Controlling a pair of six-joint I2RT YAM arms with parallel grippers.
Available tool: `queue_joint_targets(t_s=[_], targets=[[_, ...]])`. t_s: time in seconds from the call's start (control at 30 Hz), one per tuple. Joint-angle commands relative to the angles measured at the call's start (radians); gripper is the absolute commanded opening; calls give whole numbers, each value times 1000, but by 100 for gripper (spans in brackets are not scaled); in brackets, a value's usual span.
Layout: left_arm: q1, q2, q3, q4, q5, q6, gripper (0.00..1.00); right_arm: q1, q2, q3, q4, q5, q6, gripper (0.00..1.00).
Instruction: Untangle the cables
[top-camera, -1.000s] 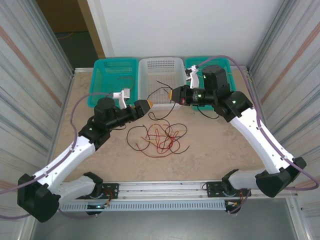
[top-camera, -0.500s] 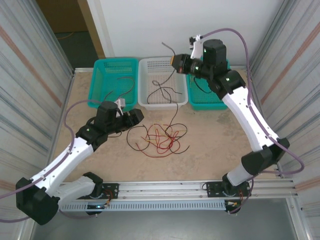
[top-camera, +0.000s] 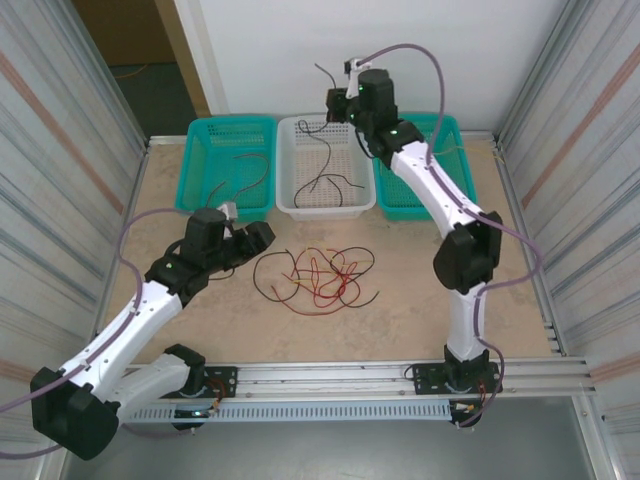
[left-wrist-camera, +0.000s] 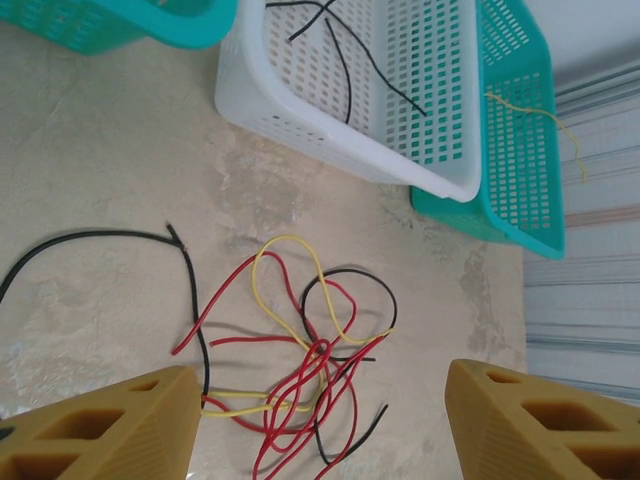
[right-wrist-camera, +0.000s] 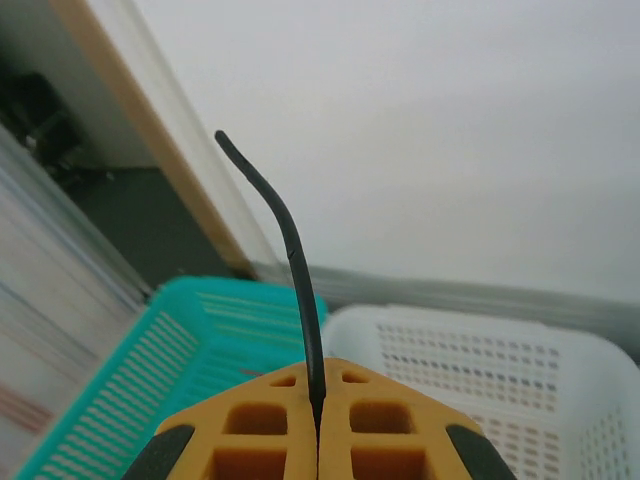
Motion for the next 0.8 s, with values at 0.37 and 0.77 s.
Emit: queue_joint_targets(t_s=[0.37,0.77], targets=[[22,-16,18,-131,-61,1,68,5,-300,-571,7,-84,221,56],[20,150,86,-213,67,25,61,181,-688,-875,-294,-78,306,58]])
